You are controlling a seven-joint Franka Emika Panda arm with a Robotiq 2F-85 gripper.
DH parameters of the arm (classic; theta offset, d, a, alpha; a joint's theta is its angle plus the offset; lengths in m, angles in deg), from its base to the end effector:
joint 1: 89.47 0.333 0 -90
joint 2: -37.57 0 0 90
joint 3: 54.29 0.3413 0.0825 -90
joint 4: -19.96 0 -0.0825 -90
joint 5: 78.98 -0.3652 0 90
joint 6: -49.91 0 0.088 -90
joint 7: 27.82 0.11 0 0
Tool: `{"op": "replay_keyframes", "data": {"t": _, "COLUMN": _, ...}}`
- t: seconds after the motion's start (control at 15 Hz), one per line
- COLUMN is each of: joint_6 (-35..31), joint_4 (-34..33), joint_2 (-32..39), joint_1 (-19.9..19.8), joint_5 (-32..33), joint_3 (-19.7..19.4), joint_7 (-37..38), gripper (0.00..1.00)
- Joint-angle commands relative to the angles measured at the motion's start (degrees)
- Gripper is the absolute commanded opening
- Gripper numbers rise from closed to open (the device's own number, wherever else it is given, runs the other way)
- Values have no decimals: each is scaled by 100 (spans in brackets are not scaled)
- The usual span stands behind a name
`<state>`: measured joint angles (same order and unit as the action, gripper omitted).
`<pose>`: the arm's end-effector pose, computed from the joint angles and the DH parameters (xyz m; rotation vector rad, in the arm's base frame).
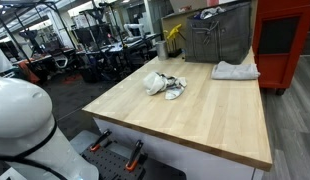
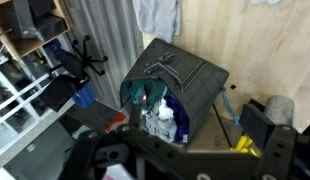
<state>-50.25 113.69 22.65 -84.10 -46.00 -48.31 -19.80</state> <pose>0.4527 0.0500 0.7807 2.5375 0.0694 0.6056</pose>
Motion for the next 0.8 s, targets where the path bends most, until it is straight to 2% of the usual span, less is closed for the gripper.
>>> {"op": "replay_keyframes", "data": {"t": 0.0, "joint_6": -174, "joint_4": 625, "joint_2": -204, "joint_1": -93, "joint_5": -684, "joint_3": -120, "joint_7": -117, "gripper": 100}}
{"op": "replay_keyframes", "data": {"t": 0.2, "joint_6": -320, "joint_4": 1148, "joint_2": -252, "joint_1": -90, "joint_5": -1004, "joint_3": -120, "joint_7": -121, "gripper": 100}}
{"op": "replay_keyframes", "data": {"t": 0.73, "joint_6": -1643, "joint_4": 2885, "joint_2": -270, "joint_1": -41, "joint_5": -1301, "joint_3": -26, "joint_7": -74, "gripper": 100}}
